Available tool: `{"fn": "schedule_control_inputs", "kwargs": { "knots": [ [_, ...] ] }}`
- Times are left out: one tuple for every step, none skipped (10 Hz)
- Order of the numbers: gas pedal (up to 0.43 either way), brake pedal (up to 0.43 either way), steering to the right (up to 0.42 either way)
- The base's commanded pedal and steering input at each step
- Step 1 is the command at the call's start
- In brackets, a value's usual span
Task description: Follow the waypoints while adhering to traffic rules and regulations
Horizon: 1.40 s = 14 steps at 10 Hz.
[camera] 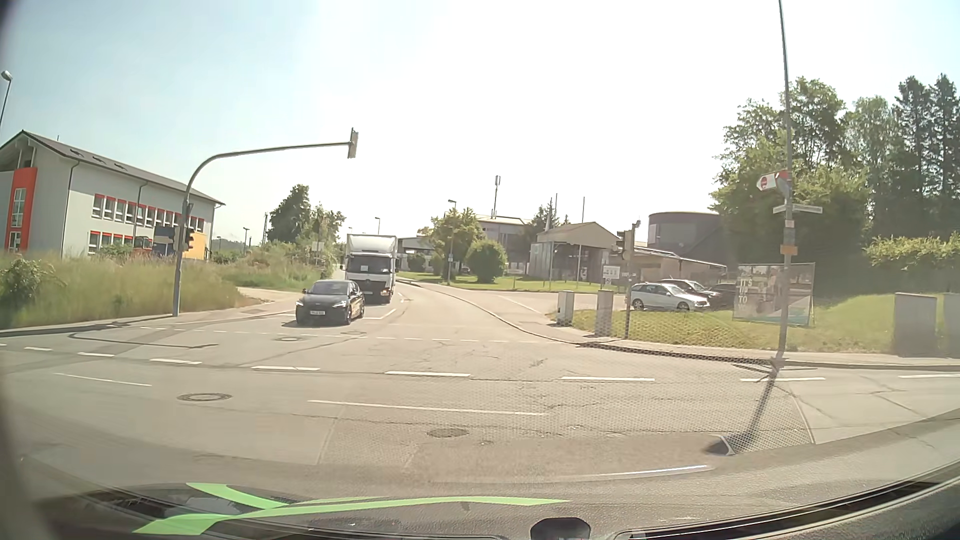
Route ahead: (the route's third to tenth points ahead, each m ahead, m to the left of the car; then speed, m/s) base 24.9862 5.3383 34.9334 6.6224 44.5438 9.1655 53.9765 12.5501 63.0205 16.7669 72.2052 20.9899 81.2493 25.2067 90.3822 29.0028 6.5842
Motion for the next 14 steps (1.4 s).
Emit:
{"fn": "schedule_control_inputs", "kwargs": {
  "knots": [
    [0.248, 0.0, -0.028],
    [0.248, 0.0, -0.028],
    [0.248, 0.0, -0.028],
    [0.248, 0.0, -0.029],
    [0.24, 0.0, -0.028],
    [0.228, 0.0, -0.028],
    [0.228, 0.0, -0.029],
    [0.228, 0.0, -0.029],
    [0.228, 0.0, -0.028],
    [0.209, 0.0, -0.028],
    [0.209, 0.0, -0.028],
    [0.209, 0.0, -0.029],
    [0.209, 0.0, -0.028],
    [0.209, 0.0, -0.028]
  ]
}}
